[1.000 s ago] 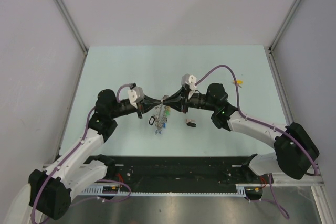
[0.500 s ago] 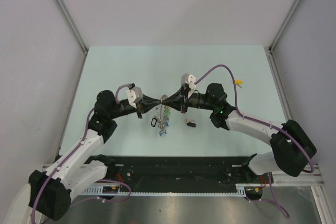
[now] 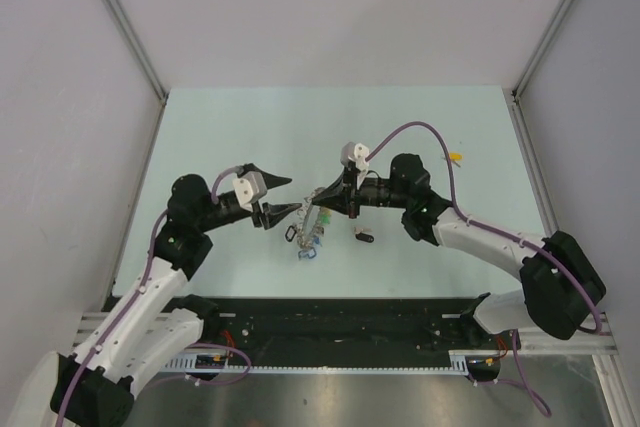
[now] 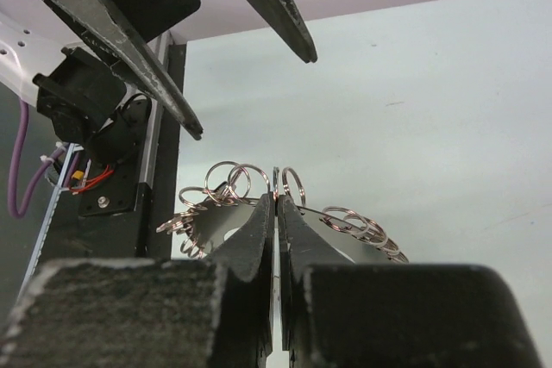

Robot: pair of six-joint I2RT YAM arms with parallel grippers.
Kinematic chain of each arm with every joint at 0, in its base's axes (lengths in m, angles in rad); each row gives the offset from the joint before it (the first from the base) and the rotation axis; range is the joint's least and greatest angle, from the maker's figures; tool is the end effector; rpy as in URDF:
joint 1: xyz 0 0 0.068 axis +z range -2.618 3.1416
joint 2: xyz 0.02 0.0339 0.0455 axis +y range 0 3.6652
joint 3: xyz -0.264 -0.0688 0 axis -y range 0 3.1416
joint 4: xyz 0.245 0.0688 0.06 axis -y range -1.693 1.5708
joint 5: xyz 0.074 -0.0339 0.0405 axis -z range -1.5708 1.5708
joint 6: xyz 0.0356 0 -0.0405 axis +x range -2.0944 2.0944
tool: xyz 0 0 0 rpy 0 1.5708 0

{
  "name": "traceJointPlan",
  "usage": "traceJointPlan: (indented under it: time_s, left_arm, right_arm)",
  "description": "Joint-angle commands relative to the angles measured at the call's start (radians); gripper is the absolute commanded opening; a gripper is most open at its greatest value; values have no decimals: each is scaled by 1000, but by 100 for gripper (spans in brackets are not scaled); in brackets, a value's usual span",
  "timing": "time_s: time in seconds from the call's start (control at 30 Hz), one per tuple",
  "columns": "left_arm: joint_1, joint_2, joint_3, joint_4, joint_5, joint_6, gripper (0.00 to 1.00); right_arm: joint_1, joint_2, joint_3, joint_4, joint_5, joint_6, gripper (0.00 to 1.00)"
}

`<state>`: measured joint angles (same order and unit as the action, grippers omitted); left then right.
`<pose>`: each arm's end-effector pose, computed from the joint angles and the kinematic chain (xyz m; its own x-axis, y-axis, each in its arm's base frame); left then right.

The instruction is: Put the keys on the keyring

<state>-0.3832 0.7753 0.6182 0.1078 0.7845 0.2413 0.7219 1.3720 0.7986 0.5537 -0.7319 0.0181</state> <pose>0.1593 -0.0913 0.3143 0.1752 0.1117 -0.9782 0.9034 0.3768 0.2049 0.2145 0.2205 0.2878 -0.0328 -0.0109 -0.9994 -0.9926 0.1170 0.0313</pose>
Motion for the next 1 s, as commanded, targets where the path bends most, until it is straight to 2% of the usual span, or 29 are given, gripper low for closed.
traceJointPlan:
  time_s: [0.0,0.2,0.3,0.6,0.87,0.97]
  left_arm:
    - [15,-10,64,-99,90,76,62]
    - [18,62,100,-102,200,47,60]
    - [18,78,86,-30,251,-11,62]
    - [-15,85,45,119,288,-138,65]
    - [-71,107,60,-71,237,-140,69]
    - [-79,94,54,-143,156,-154,72]
  right_arm:
    - [-7,-68,99,-61,-26,-75,0]
    - [-19,-54,126,-76,0,-61,0]
    - [-19,-41,137,-64,-67,-23,0]
    - [-7,-57,142,-77,-58,-35,0]
    - [-10,-79,140,-60,-6,-23,0]
    - [-12,-91,140,-48,15,-23,0]
